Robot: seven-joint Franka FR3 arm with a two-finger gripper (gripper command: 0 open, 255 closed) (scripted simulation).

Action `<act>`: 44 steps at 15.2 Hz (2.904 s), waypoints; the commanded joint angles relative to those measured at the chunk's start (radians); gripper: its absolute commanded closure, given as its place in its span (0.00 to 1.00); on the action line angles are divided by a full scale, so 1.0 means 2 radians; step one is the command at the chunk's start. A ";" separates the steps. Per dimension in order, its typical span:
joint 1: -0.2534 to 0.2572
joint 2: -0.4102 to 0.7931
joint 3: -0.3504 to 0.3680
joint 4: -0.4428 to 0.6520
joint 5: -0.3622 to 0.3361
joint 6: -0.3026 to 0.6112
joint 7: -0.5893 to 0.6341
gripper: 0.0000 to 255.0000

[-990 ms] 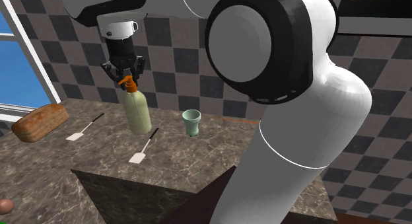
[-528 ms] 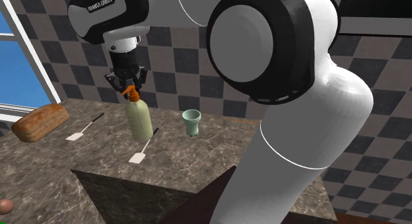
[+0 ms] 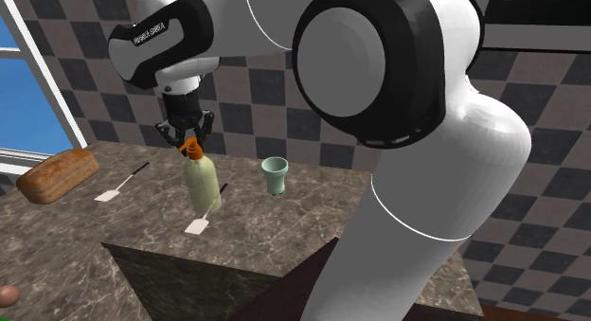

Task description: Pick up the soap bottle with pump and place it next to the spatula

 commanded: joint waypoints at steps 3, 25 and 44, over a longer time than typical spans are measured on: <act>0.000 0.004 -0.001 -0.023 0.000 0.027 -0.001 1.00; -0.001 0.063 -0.004 -0.115 0.008 0.177 -0.007 1.00; 0.000 0.090 -0.005 -0.132 0.013 0.222 -0.011 0.00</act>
